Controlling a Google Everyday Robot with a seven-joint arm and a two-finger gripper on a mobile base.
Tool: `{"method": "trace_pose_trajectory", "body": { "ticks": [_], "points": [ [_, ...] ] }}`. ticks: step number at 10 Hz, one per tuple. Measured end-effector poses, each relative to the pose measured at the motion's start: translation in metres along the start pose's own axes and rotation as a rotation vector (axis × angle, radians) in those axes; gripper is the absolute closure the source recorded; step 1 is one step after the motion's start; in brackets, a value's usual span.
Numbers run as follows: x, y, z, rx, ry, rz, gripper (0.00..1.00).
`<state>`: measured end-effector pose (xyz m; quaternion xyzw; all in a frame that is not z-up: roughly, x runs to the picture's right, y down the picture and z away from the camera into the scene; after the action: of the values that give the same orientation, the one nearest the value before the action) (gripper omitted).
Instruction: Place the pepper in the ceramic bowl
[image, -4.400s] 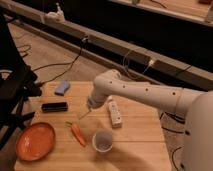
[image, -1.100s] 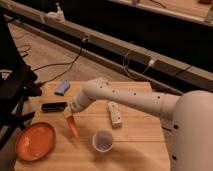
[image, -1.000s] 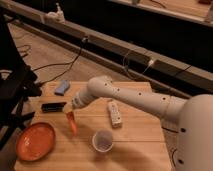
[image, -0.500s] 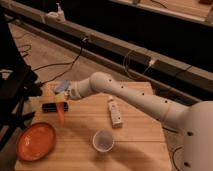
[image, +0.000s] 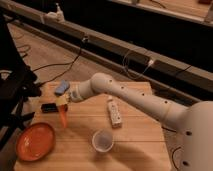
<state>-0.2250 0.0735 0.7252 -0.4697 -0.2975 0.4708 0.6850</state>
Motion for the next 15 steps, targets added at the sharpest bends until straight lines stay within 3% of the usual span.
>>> {"method": "trace_pose_trajectory", "body": {
  "ticks": [4, 8, 9, 10, 15],
  "points": [
    [0.007, 0.038, 0.057, -0.128, 0.063, -0.032, 1.0],
    [0.003, 0.064, 0.126, -0.207, 0.055, -0.089, 0.99],
    [0.008, 0.069, 0.14, -0.222, 0.056, -0.093, 0.95],
    [0.015, 0.075, 0.154, -0.246, 0.059, -0.093, 0.84],
    [0.017, 0.077, 0.157, -0.253, 0.06, -0.093, 0.78]
  ]
}}
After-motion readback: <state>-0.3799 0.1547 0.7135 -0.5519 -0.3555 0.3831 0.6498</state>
